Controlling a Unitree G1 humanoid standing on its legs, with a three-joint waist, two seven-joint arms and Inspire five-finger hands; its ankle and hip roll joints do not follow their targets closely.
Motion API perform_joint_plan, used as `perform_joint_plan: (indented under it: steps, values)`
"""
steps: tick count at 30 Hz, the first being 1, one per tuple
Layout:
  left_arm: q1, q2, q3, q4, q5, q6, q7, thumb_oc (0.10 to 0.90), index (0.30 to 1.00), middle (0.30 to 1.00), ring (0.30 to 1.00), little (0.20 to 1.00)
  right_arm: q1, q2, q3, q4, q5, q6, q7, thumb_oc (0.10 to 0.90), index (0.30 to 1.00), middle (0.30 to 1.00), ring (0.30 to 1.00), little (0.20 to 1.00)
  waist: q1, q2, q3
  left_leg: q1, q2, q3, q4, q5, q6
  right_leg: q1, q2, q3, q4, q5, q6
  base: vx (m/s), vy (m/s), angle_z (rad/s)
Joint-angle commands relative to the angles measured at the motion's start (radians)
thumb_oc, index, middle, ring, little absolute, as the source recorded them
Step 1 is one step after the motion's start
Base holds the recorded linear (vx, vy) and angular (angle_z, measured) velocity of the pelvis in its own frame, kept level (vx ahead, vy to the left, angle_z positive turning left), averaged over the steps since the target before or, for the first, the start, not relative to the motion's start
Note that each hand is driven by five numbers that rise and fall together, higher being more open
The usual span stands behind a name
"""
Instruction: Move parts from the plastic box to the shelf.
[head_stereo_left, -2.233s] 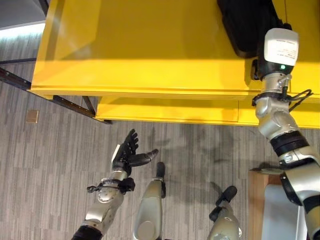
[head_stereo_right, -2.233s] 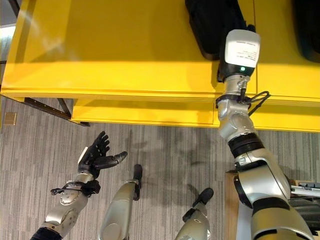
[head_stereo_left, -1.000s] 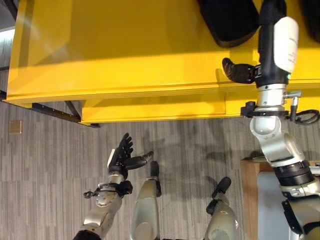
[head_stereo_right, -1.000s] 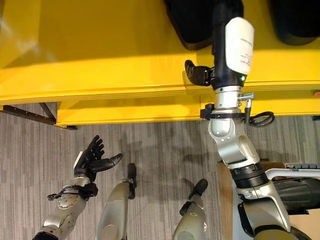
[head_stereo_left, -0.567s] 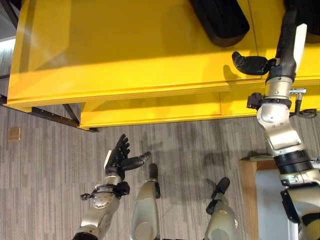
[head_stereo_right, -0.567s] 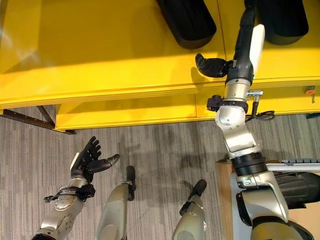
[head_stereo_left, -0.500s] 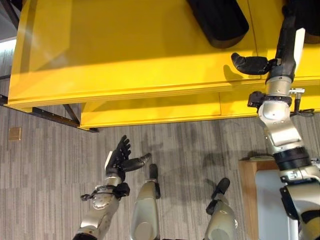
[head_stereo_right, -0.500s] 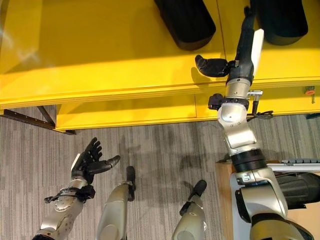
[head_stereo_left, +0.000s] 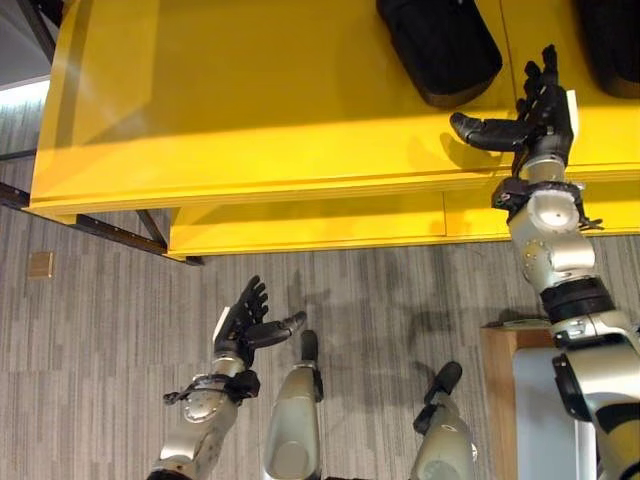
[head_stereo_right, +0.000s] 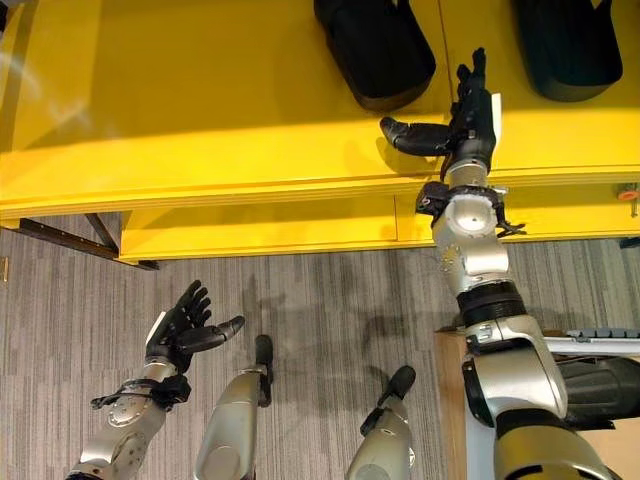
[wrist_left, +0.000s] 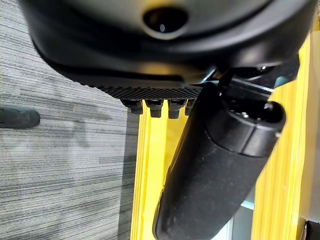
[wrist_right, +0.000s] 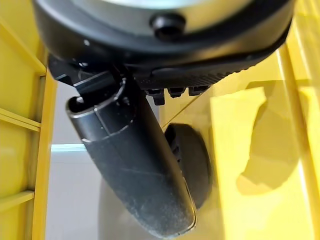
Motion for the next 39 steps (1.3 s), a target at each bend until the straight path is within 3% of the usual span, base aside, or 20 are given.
perform_joint_plan:
  steps: [1,17,31,39]
  values:
    - [0.012,0.052,-0.029,-0.047,-0.036,-0.058,-0.029,0.900,1.000,1.000,1.000,1.000,-0.156,-0.056,0.044,-0.008,0.022,-0.117,0.020,0.900,1.000,1.000,1.000,1.000,0.042,0.010,-0.097,0.062,0.051,-0.032,-0.163,0.113,-0.037,0.022,-0.026,-0.020,0.177,-0.125,0.053,0.03,-0.038,0.04]
    - [0.000,0.056,-0.026,-0.035,-0.040,-0.062,-0.031,0.900,1.000,1.000,1.000,1.000,-0.281,-0.143,0.086,0.165,-0.003,-0.085,0.028,0.900,1.000,1.000,1.000,1.000,0.062,0.012,-0.102,0.063,0.053,-0.041,-0.180,0.124,-0.036,0.014,-0.021,-0.029,0.196,-0.139,0.049,0.01,-0.011,0.03]
    - [-0.004,0.055,-0.029,-0.037,-0.052,-0.064,-0.044,0.900,1.000,1.000,1.000,1.000,-0.328,-0.151,0.106,0.367,0.062,-0.047,0.113,0.900,1.000,1.000,1.000,1.000,0.090,0.023,-0.094,0.052,0.046,-0.055,-0.181,0.128,-0.033,0.007,-0.024,-0.035,0.222,-0.156,0.047,0.01,-0.004,0.01]
    - [-0.003,0.060,-0.025,-0.040,-0.051,-0.067,-0.053,0.900,1.000,1.000,1.000,1.000,-0.330,-0.141,0.137,0.376,0.064,-0.035,0.170,0.900,1.000,1.000,1.000,1.000,0.108,0.030,-0.090,0.056,0.042,-0.071,-0.182,0.111,-0.038,0.007,-0.027,-0.028,0.246,-0.181,0.058,0.02,-0.019,0.08]
